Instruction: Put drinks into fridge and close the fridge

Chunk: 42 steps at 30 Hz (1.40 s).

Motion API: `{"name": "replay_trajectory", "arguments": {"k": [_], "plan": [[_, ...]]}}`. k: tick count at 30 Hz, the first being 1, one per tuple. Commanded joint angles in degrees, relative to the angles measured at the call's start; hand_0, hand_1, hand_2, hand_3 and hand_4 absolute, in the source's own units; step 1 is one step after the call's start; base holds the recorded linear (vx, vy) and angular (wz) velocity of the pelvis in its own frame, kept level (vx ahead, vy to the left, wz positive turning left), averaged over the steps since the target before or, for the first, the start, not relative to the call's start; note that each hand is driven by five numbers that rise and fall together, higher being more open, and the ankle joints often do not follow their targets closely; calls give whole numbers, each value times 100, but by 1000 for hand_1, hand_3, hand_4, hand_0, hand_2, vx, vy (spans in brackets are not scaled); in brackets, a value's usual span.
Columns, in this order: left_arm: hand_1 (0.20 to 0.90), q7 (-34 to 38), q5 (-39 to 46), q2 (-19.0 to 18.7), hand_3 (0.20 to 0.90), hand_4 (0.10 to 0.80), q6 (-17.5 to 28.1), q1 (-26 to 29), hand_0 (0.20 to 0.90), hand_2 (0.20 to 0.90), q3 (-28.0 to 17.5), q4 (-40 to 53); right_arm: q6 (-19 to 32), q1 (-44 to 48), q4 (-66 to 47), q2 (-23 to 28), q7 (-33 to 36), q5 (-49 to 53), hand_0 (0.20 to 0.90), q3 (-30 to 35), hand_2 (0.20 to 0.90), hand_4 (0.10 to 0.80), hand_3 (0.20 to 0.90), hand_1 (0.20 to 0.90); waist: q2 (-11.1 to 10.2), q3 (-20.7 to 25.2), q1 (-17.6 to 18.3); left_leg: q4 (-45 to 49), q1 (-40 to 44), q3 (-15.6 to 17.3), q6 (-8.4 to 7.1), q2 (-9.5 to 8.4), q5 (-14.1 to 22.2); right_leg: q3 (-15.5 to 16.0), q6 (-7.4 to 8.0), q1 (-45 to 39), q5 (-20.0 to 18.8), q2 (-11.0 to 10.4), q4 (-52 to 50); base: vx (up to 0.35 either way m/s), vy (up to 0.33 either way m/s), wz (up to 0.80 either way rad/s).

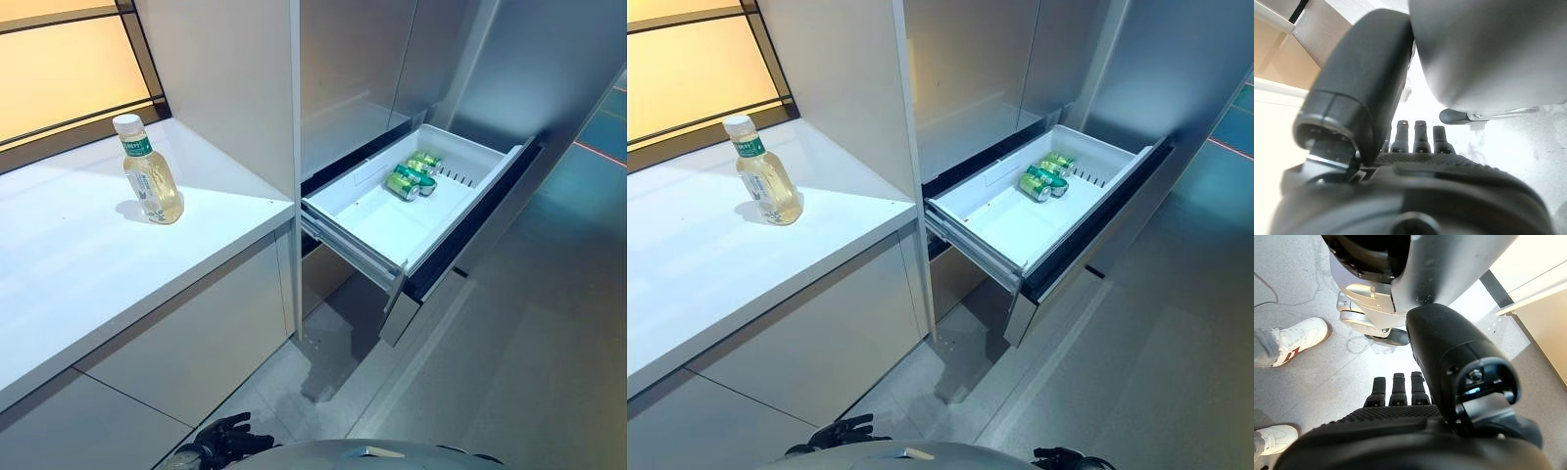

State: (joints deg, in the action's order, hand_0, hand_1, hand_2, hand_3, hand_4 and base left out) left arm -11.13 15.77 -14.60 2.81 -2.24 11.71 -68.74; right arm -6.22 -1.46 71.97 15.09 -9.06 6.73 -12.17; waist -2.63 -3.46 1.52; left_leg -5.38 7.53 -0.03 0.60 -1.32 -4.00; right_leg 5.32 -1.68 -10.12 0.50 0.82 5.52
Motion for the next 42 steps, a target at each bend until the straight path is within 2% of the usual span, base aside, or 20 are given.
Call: {"name": "replay_trajectory", "arguments": {"k": [1, 5, 9, 15, 16, 17, 20, 23, 25, 28, 31, 35, 42], "plan": [[900, -139, -763, 236, 900, 800, 665, 466, 900, 900, 437, 0, 40, 295, 95, -106, -174, 28, 900, -156, 900, 800, 900, 900, 121, -191, -63, 66, 179, 152, -17, -13, 834, 126, 591, 180, 182, -174, -231, 0, 0, 0], [900, -16, -2048, 64, 900, 800, 1378, 607, 900, 900, 1142, 320, 15, 320, 50, -42, -199, -32, 900, -269, 900, 800, 900, 900, 164, -196, 0, 42, 186, 173, -32, 1, 826, 85, 608, 208, 186, -156, -257, 0, 0, 0], [900, 77, -2564, -132, 900, 800, 1630, 862, 900, 900, 1814, 989, 3, 350, -44, 55, -262, -115, 900, -434, 900, 800, 900, 900, 215, -218, 92, 38, 176, 201, -51, 16, 825, 31, 641, 253, 189, -154, -293, -21, 20, -5], [900, -183, -2665, -687, 900, 800, 1419, 1465, 900, 900, 2588, 2799, -47, 373, -249, 215, -345, -160, 900, -611, 900, 800, 900, 900, 274, -251, 195, 38, 117, 235, -61, 40, 812, 9, 685, 322, 161, -168, -304, -38, 15, -4], [900, -144, -2748, -769, 900, 800, 1451, 1547, 900, 900, 2656, 3024, -51, 374, -267, 239, -357, -172, 900, -611, 900, 800, 900, 900, 287, -249, 203, 38, 108, 232, -58, 40, 811, 12, 687, 328, 157, -170, -299, 0, 0, 0], [900, -438, -2446, -874, 900, 800, 1487, 1661, 900, 900, 2758, 3286, -52, 379, -274, 259, -364, -163, 900, -622, 900, 800, 900, 900, 300, -244, 212, 38, 99, 223, -55, 37, 808, 15, 692, 328, 148, -174, -290, 0, 0, 0], [900, -134, -2496, -976, 900, 800, 1816, 1774, 900, 900, 2991, 3735, -9, 417, -222, 234, -372, -210, 900, -562, 900, 800, 900, 900, 314, -217, 194, 38, 63, 220, -37, 39, 821, 9, 687, 346, 153, -166, -272, -16, 0, 2], [900, -137, -2367, -1264, 900, 800, 1870, 1799, 900, 900, 2931, 4675, -48, 367, -335, 202, -248, -131, 900, -549, 900, 800, 900, 900, 337, -242, 160, 38, 36, 160, -43, 24, 808, 52, 681, 342, 149, -173, -250, -32, 17, 0], [900, -384, -2187, -1466, 900, 800, 1702, 1816, 900, 900, 2741, 5477, -121, 299, -463, 184, -160, -99, 900, -500, 900, 800, 900, 900, 349, -251, 127, 38, 11, 107, -34, 7, 787, 84, 679, 337, 138, -183, -233, -26, 15, 5], [900, -963, -1478, -1720, 900, 800, 1643, 1884, 900, 900, 2490, 6440, -122, 205, -534, 129, -35, -45, 900, -452, 900, 800, 900, 900, 365, -249, 77, 38, -11, 42, -18, -12, 766, 127, 677, 316, 121, -197, -207, -10, 3, 8], [900, -1344, -651, -1814, 900, 800, 1477, 1912, 900, 900, 2320, 7097, -101, 150, -558, 76, 68, 20, 900, -465, 900, 800, 900, 900, 371, -235, 50, 38, -27, 3, -10, -21, 759, 131, 671, 304, 116, -200, -184, -5, -3, 5], [900, -1553, 132, -1924, 900, 800, 1410, 1958, 900, 900, 2096, 7784, -93, 94, -590, 57, 132, 90, 900, -484, 900, 800, 900, 900, 367, -214, 21, 38, -45, -47, -2, -31, 753, 132, 661, 304, 106, -201, -171, -7, -7, 5], [900, -1283, 1294, -2052, 900, 800, 1758, 2046, 900, 900, 1386, 8467, 17, -21, -587, 60, 114, 212, 900, -467, 900, 800, 900, 900, 315, -135, -55, 38, -75, -120, -7, -60, 738, 121, 633, 303, 72, -198, -134, -3, -15, 5]]}}
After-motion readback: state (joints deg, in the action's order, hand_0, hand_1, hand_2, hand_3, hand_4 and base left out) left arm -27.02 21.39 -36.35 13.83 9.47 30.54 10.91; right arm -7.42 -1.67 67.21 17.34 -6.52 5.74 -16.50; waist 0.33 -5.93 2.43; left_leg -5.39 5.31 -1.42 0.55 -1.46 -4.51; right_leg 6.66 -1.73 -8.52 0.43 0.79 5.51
